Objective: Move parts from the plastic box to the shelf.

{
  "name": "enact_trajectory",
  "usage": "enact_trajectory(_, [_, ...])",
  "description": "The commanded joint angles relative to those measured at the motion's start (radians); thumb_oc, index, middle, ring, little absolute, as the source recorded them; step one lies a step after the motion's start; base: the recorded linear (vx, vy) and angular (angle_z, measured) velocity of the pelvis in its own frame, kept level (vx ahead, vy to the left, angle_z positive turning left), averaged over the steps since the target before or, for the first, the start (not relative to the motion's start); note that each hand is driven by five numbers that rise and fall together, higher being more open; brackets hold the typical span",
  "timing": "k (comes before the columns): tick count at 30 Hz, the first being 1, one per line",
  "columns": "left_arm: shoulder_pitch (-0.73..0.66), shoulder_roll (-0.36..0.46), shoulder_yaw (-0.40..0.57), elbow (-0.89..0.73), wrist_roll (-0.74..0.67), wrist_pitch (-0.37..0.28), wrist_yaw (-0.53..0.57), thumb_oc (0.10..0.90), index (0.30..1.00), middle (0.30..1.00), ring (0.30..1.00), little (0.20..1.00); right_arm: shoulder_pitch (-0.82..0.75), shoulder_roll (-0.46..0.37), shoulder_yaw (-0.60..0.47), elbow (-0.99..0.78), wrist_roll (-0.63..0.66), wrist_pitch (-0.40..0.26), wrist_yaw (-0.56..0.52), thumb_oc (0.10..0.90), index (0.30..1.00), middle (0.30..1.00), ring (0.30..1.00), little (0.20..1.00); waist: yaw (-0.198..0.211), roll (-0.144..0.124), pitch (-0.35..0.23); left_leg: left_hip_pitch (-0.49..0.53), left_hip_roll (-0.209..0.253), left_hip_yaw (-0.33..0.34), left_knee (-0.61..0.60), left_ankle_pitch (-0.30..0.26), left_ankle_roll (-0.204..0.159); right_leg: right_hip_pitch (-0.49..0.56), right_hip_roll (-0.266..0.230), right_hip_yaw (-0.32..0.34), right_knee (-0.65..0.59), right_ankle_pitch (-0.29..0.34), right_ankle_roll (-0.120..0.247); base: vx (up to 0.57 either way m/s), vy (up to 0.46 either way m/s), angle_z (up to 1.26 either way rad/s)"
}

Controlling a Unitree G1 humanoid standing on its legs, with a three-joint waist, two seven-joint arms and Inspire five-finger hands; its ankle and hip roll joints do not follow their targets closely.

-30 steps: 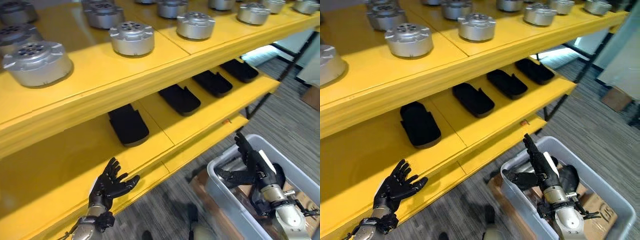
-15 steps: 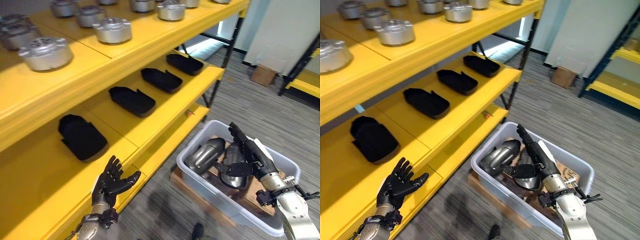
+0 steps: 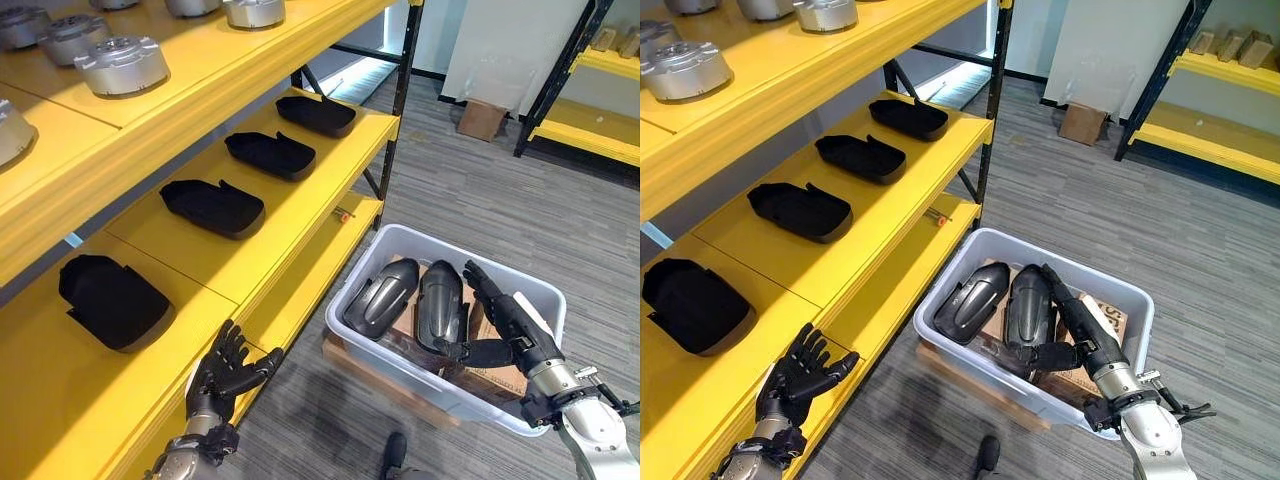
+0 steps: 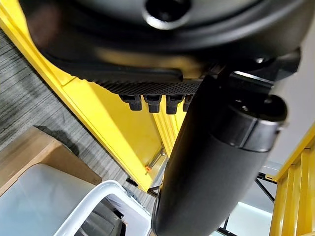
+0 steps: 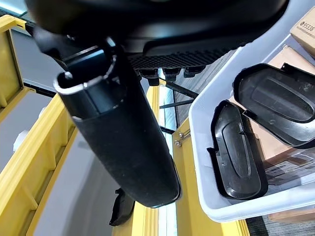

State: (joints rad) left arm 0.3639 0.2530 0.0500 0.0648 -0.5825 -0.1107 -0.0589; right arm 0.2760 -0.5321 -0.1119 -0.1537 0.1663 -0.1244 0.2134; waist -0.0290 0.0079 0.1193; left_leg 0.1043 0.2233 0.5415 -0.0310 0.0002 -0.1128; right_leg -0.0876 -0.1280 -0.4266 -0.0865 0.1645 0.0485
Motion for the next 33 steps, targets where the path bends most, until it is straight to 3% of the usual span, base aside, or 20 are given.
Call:
enact_trajectory(1, [-0.045, 0.049, 0.035, -0.122, 0.001, -0.082, -0.042, 0.900, 1.000, 1.000, 1.000, 1.000, -0.058, -0.026, -0.127, -0.130, 0.062, -0.101, -0.022, 0.900, 1.000, 1.000, 1.000, 1.000, -0.020, -0.015, 0.001, -0.059, 0.090, -0.097, 0.033, 0.087, -0.046, 0.105, -0.048, -0.003, 0.075, -0.185, 0.067, 0.02, -0.208, 0.01])
enact_trajectory(3, [-0.046, 0.048, 0.038, -0.121, -0.003, -0.082, -0.042, 0.900, 1.000, 1.000, 1.000, 1.000, -0.053, -0.029, -0.133, -0.138, 0.066, -0.107, -0.023, 0.900, 1.000, 1.000, 1.000, 1.000, -0.020, -0.016, 0.017, -0.089, 0.123, -0.112, 0.129, 0.119, -0.062, 0.115, -0.019, 0.015, 0.072, -0.213, 0.039, 0.04, -0.274, -0.03])
enact_trajectory(5, [-0.044, 0.046, 0.038, -0.123, -0.010, -0.078, -0.043, 0.900, 1.000, 1.000, 1.000, 1.000, -0.047, -0.034, -0.135, -0.142, 0.067, -0.110, -0.024, 0.900, 1.000, 1.000, 1.000, 1.000, -0.004, -0.025, 0.053, -0.167, 0.176, -0.200, 0.326, 0.184, -0.073, 0.148, 0.031, 0.043, 0.048, -0.239, -0.009, 0.04, -0.337, -0.10])
enact_trajectory(6, [-0.045, 0.048, 0.034, -0.125, -0.007, -0.077, -0.043, 0.900, 1.000, 1.000, 1.000, 1.000, -0.051, -0.039, -0.132, -0.143, 0.064, -0.109, -0.026, 0.900, 1.000, 1.000, 1.000, 1.000, 0.012, -0.036, 0.073, -0.198, 0.161, -0.268, 0.390, 0.201, -0.057, 0.160, 0.038, 0.061, 0.043, -0.244, -0.021, 0.00, -0.248, -0.27])
enact_trajectory(8, [-0.039, 0.044, 0.032, -0.124, -0.004, -0.077, -0.040, 0.900, 1.000, 1.000, 1.000, 1.000, -0.055, -0.047, -0.127, -0.141, 0.064, -0.108, -0.027, 0.900, 1.000, 1.000, 1.000, 1.000, 0.018, -0.053, 0.098, -0.269, 0.108, -0.361, 0.458, 0.146, -0.025, 0.170, 0.040, 0.078, 0.034, -0.255, -0.032, 0.01, -0.100, -0.60])
enact_trajectory(10, [-0.038, 0.037, 0.031, -0.111, -0.003, -0.080, -0.033, 0.900, 1.000, 1.000, 1.000, 1.000, -0.072, -0.055, -0.120, -0.126, 0.065, -0.108, -0.031, 0.900, 1.000, 1.000, 1.000, 1.000, 0.045, -0.066, 0.103, -0.351, -0.015, -0.450, 0.337, 0.062, 0.023, 0.157, 0.020, 0.101, 0.027, -0.233, -0.013, -0.01, 0.069, -0.49])
enact_trajectory(11, [-0.038, 0.037, 0.032, -0.110, -0.003, -0.080, -0.033, 0.900, 1.000, 1.000, 1.000, 1.000, -0.073, -0.055, -0.120, -0.125, 0.065, -0.108, -0.031, 0.900, 1.000, 1.000, 1.000, 1.000, 0.043, -0.068, 0.101, -0.351, -0.020, -0.450, 0.333, 0.063, 0.025, 0.156, 0.017, 0.100, 0.027, -0.233, -0.011, 0.06, 0.131, -0.38])
enact_trajectory(12, [-0.032, 0.035, 0.025, -0.115, -0.007, -0.084, -0.032, 0.900, 1.000, 1.000, 1.000, 1.000, -0.080, -0.055, -0.115, -0.114, 0.061, -0.115, -0.041, 0.900, 1.000, 1.000, 1.000, 1.000, 0.039, -0.060, 0.095, -0.366, 0.004, -0.469, 0.155, 0.134, 0.002, 0.155, 0.029, 0.120, 0.023, -0.232, 0.009, 0.21, 0.195, -0.40])
enact_trajectory(13, [-0.037, 0.044, 0.022, -0.106, 0.001, -0.091, -0.026, 0.900, 1.000, 1.000, 1.000, 1.000, -0.084, -0.053, -0.109, -0.099, 0.051, -0.118, -0.052, 0.900, 1.000, 1.000, 1.000, 1.000, 0.050, -0.050, 0.093, -0.376, -0.003, -0.501, 0.015, 0.186, -0.013, 0.157, 0.026, 0.140, 0.027, -0.229, 0.023, 0.21, 0.192, -0.42])
enact_trajectory(15, [-0.039, 0.048, 0.018, -0.100, 0.009, -0.095, -0.023, 0.900, 1.000, 1.000, 1.000, 1.000, -0.089, -0.054, -0.105, -0.092, 0.035, -0.124, -0.061, 0.900, 1.000, 1.000, 1.000, 1.000, 0.059, -0.045, 0.094, -0.372, -0.007, -0.533, -0.019, 0.207, -0.022, 0.166, 0.027, 0.158, 0.035, -0.237, 0.027, 0.18, 0.174, -0.63])
enact_trajectory(16, [-0.032, 0.043, 0.019, -0.093, 0.002, -0.100, -0.029, 0.900, 1.000, 1.000, 1.000, 1.000, -0.086, -0.051, -0.099, -0.097, 0.037, -0.121, -0.049, 0.900, 1.000, 1.000, 1.000, 1.000, 0.053, -0.037, 0.089, -0.343, -0.008, -0.535, 0.000, 0.176, -0.005, 0.174, 0.026, 0.181, 0.050, -0.254, 0.035, 0.24, 0.263, -0.86])
enact_trajectory(18, [-0.037, 0.038, 0.015, -0.096, -0.001, -0.097, -0.036, 0.900, 1.000, 1.000, 1.000, 1.000, -0.076, -0.032, -0.097, -0.106, 0.035, -0.120, -0.035, 0.900, 1.000, 1.000, 1.000, 1.000, 0.049, -0.034, 0.069, -0.322, -0.007, -0.492, 0.000, 0.173, -0.018, 0.187, 0.014, 0.196, 0.046, -0.251, 0.043, 0.19, 0.269, -1.04])
enact_trajectory(21, [-0.043, 0.059, 0.015, -0.109, -0.005, -0.095, -0.043, 0.900, 1.000, 1.000, 1.000, 1.000, -0.059, -0.002, -0.109, -0.116, 0.035, -0.106, -0.022, 0.900, 1.000, 1.000, 1.000, 1.000, 0.033, -0.057, 0.047, -0.297, -0.032, -0.418, 0.052, 0.107, 0.016, 0.183, -0.046, 0.227, 0.061, -0.234, 0.073, 0.18, 0.280, -1.02])
enact_trajectory(24, [-0.045, 0.074, 0.015, -0.111, -0.001, -0.094, -0.037, 0.900, 1.000, 1.000, 1.000, 1.000, -0.053, 0.009, -0.111, -0.117, 0.033, -0.100, -0.022, 0.900, 1.000, 1.000, 1.000, 1.000, 0.029, -0.072, 0.042, -0.293, -0.041, -0.379, 0.079, 0.079, 0.027, 0.176, -0.072, 0.236, 0.068, -0.226, 0.087, 0.11, 0.161, -0.66])
enact_trajectory(33, [-0.054, 0.098, 0.007, -0.120, -0.005, -0.088, -0.024, 0.900, 1.000, 1.000, 1.000, 1.000, -0.052, 0.010, -0.118, -0.129, 0.040, -0.092, -0.017, 0.900, 1.000, 1.000, 1.000, 1.000, 0.013, -0.104, 0.027, -0.306, -0.054, -0.335, 0.146, 0.017, 0.047, 0.164, -0.109, 0.228, 0.066, -0.198, 0.113, 0.07, 0.074, -0.13])
